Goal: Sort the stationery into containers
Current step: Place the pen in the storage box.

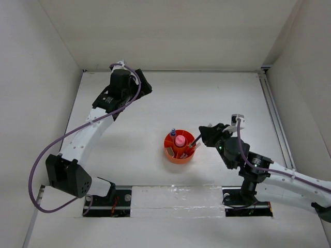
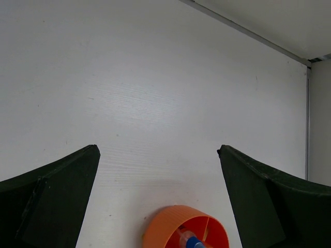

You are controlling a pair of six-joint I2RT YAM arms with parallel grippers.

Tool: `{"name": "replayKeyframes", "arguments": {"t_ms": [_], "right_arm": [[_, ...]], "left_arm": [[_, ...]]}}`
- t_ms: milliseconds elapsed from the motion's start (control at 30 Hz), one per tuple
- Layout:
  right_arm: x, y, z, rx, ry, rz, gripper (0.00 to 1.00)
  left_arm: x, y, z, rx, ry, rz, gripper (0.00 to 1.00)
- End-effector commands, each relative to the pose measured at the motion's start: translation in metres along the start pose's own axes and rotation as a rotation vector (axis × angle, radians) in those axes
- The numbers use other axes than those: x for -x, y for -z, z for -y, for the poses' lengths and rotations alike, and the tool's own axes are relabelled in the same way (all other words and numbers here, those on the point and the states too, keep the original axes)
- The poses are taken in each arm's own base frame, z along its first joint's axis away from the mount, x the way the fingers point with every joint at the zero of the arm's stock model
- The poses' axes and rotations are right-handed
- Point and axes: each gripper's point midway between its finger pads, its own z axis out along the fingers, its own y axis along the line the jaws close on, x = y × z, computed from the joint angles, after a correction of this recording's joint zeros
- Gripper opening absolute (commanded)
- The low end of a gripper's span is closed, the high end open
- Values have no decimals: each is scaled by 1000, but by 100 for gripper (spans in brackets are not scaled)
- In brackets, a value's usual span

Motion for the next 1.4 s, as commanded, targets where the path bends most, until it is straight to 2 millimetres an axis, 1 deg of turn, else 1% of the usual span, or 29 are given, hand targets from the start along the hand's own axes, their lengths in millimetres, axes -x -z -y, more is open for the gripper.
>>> {"name": "replayKeyframes", "arguments": {"t_ms": [0,33,67,133,167,200,233,300,333,400,433,467,500,567,600,667,700,767,833,900,933,967,1000,1033,1100,1133,1167,1233,1367], "right_arm": [[-5,-1,18,-80,-49,36,0],[-7,-2,22,-95,-55,39,0],[-15,-2,29,-106,-54,28,0],[-18,-3,32,-116,-76,36,0],[-20,-4,33,-120,-70,32,0],[-26,-5,37,-130,-64,23,0],[-26,-5,37,-130,-64,23,0],[-29,-6,37,-136,-64,18,0],[-31,-8,36,-136,-64,18,0],[-31,-9,39,-140,-66,26,0],[-36,-10,41,-145,-69,22,0],[-39,-11,42,-151,-60,17,0],[-39,-11,41,-151,-69,17,0],[-46,-14,45,-162,-61,7,0],[-45,-14,43,-158,-68,11,0],[-49,-17,44,-164,-68,7,0],[-49,-17,41,-153,-77,4,1],[-53,-19,41,-157,-70,0,7],[-55,-21,37,-139,-66,-9,9],[-58,-21,38,-144,-46,-15,11],[-55,-22,35,-139,-52,-10,11],[-59,-23,35,-138,-44,-24,13],[-59,-23,35,-138,-44,-24,15],[-62,-24,36,-143,-38,-29,18],[-60,-24,35,-138,-44,-24,20],[-60,-24,35,-138,-35,-25,22],[-59,-24,31,-128,-42,-27,26],[-60,-25,31,-127,-34,-27,32],[-59,-25,26,-109,-32,-38,73]], "left_arm": [[12,15,13,-67,12,45,100],[16,19,16,-86,5,55,100],[16,19,16,-86,5,55,100],[13,20,19,-94,-11,51,100],[13,23,23,-106,-14,53,100],[13,23,23,-106,-14,53,100],[9,22,21,-101,-15,46,100],[13,25,23,-112,-22,61,100],[10,24,21,-106,-23,54,100],[10,24,21,-106,-23,54,100],[6,22,20,-108,-25,41,100],[6,22,20,-108,-25,41,100],[4,23,26,-130,-28,36,100],[2,20,25,-124,-29,29,100],[1,21,26,-132,-30,23,100],[1,21,26,-132,-30,23,100],[1,21,26,-132,-30,23,100],[-3,18,26,-136,-31,8,100],[-6,16,24,-130,-32,1,100],[-5,17,27,-144,-32,2,100],[-9,15,25,-139,-33,-5,100],[-9,15,25,-139,-33,-5,100],[-9,15,25,-139,-33,-5,100],[-9,15,25,-139,-33,-5,100],[-9,15,25,-139,-33,-5,100],[-9,15,25,-139,-33,-5,100],[-8,15,23,-131,-32,0,100],[-11,14,21,-126,-33,-7,100],[-12,12,20,-126,-33,-7,100]]}}
